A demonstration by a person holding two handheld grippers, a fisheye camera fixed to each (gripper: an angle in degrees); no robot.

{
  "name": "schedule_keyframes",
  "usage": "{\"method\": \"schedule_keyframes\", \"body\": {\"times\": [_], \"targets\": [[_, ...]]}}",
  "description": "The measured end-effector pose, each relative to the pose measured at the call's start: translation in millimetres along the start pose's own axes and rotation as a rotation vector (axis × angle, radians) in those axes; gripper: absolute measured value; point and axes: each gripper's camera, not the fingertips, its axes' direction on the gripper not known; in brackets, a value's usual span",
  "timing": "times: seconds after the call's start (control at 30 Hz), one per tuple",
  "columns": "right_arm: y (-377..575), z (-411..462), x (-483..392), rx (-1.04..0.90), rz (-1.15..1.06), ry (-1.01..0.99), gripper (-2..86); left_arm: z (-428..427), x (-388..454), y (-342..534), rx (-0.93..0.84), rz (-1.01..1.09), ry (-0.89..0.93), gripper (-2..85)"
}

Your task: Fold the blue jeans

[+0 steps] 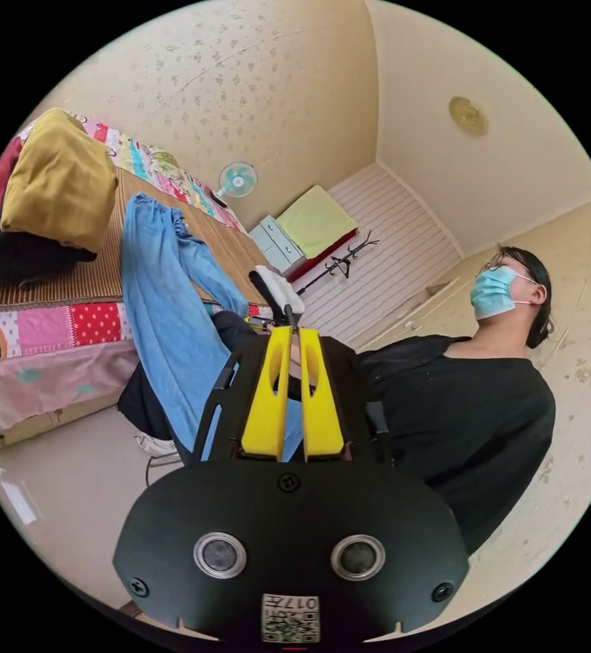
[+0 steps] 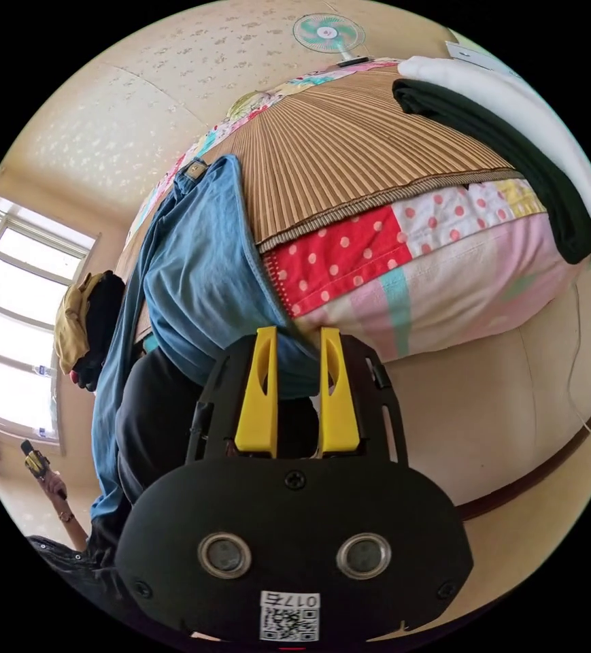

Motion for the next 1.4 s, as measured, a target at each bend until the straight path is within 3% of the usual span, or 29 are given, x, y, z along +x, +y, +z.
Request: {"method": "schedule_keyframes", "body": {"times": [0.07,0.23,0.4,0.47,0.63,0.77,0.97,1.13,1.2,1.33,1.4], "targets": [[-1.6,-7.6,-5.1,-0.042,0.008,-0.004,3.6,2.9,10.7,2.6,-0.033,0.031,-0.012,-0.3],[-13.1,-89.3,-51.1,0.023,-0.171,-0.38,2.1,-6.0,17.9,16.1,-0.042,0.016,-0.047,-0.9],[-86.8,-171.5,-122.0,0.264,-0.31,-0.578,2.9,-8.8,9.8,21.0,0.03,0.016,0.01,-0.9],[-124.3,-178.9,-125.1,0.339,-0.239,-0.554,4.1,-5.7,8.5,19.5,0.053,0.026,0.03,-1.0],[-178.3,-162.2,-105.4,0.221,-0.171,-0.519,9.8,-7.3,7.8,26.5,0.033,0.009,0.018,-1.0],[-129.1,-128.3,-59.4,0.161,-0.16,-0.293,11.8,-19.5,-1.6,49.2,0.026,-0.052,-0.032,-1.0],[-43.4,-63.7,15.4,0.035,-0.102,-0.207,12.0,-34.8,-18.3,67.0,0.113,-0.111,0.014,-1.0],[-19.1,-36.8,34.0,-0.045,-0.082,-0.041,5.9,-27.0,-20.2,51.3,0.101,-0.091,0.03,-1.0],[-26.6,-42.9,38.0,-0.101,-0.132,-0.19,3.6,-21.5,-19.9,43.3,0.076,-0.082,0.031,-1.0],[-41.2,-121.2,23.9,0.029,-0.228,-0.527,2.5,-13.9,-17.0,32.1,0.04,-0.057,0.037,-1.0],[-43.6,-185.6,11.8,0.053,-0.206,-0.928,2.2,-13.2,-17.3,30.7,0.039,-0.054,0.051,-1.0]]}}
